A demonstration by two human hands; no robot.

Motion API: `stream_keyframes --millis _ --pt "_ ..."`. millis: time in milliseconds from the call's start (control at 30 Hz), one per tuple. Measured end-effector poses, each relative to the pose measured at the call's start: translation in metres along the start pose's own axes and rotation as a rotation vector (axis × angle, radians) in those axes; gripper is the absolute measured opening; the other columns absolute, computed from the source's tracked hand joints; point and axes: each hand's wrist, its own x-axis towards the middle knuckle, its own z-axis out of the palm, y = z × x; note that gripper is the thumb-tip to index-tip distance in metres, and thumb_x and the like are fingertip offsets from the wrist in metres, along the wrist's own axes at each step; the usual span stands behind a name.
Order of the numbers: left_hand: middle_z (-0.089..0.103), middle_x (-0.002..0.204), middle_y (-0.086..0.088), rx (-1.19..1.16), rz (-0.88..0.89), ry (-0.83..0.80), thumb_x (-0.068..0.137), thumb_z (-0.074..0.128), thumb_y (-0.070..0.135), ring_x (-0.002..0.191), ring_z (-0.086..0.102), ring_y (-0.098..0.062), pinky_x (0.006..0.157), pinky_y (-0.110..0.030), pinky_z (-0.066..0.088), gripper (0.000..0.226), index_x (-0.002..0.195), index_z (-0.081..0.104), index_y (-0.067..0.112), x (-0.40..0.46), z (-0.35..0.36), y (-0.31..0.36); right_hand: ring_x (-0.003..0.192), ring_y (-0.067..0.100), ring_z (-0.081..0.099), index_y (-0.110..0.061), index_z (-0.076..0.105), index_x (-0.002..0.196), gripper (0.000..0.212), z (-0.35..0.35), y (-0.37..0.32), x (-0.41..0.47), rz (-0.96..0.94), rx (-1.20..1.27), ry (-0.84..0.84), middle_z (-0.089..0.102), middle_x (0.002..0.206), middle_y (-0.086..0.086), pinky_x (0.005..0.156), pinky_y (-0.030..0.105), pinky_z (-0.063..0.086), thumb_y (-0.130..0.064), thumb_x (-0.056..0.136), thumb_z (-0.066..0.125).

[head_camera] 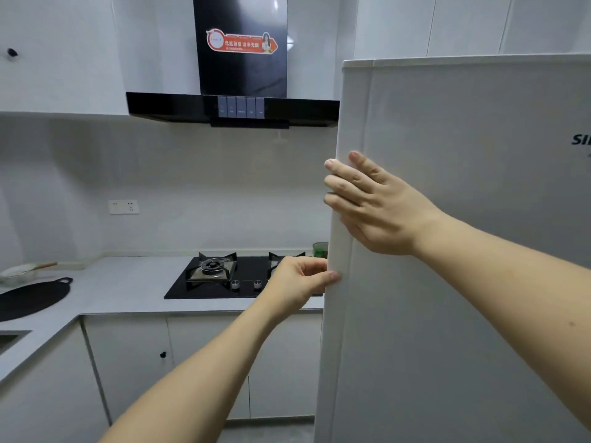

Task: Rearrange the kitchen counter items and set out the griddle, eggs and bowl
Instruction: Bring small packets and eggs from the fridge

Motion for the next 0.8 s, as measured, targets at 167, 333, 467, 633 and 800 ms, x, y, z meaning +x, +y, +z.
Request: stream_keyframes --millis 167,333,467,633,800 --pt "0.072 0.109 -0.014 -0.006 0.006 -0.046 0.086 0.072 0.014 0.104 0.069 -0.030 0.099 -0.044 0.051 0.027 0.110 0.071 0.002 -0.029 0.004 0.012 0.135 0.035 0.041 -0.007 0.063 0.111 0.029 -0.033 -0.005 -0.003 -0.022 0.027 0.017 0.058 0.124 0.016 0.113 0.054 0.028 -0.020 0.094 0.044" --pt "0.072 0.108 -0.016 0.004 0.006 -0.034 0.085 0.074 0.017 0.105 0.067 -0.036 0.098 -0.050 0.050 0.028 0.109 0.072 0.002 -0.041 0.008 0.015 0.134 0.034 0.042 -0.007 0.062 0.110 0.030 -0.051 -0.012 -0.003 0.014 0.010 -0.031 0.058 0.122 0.014 0.114 0.052 0.027 -0.019 0.091 0.043" --pt "0.072 0.104 -0.019 0.044 -0.013 -0.016 0.078 0.078 0.025 0.103 0.066 -0.040 0.096 -0.052 0.051 0.035 0.103 0.072 0.001 -0.044 0.008 0.017 0.129 0.034 0.047 -0.008 0.062 0.105 0.029 -0.062 -0.016 0.003 0.026 -0.028 -0.051 0.059 0.114 0.012 0.116 0.050 0.024 -0.018 0.088 0.040" --pt "0.074 0.105 -0.007 0.180 -0.072 -0.084 0.082 0.076 0.032 0.107 0.067 -0.023 0.097 -0.034 0.052 0.033 0.108 0.074 0.012 -0.048 -0.014 0.023 0.116 0.033 0.053 -0.006 0.059 0.103 0.031 -0.071 -0.022 0.022 0.097 -0.010 -0.049 0.059 0.105 0.011 0.117 0.047 0.022 -0.010 0.082 0.037" --pt "0.071 0.112 0.010 0.508 -0.043 0.088 0.092 0.065 0.035 0.098 0.063 0.008 0.081 -0.008 0.044 0.036 0.122 0.067 0.017 -0.046 -0.060 0.029 0.123 0.035 0.050 -0.003 0.060 0.110 0.039 -0.065 -0.035 0.061 0.203 0.096 -0.074 0.059 0.117 0.014 0.116 0.046 0.024 -0.011 0.078 0.039"
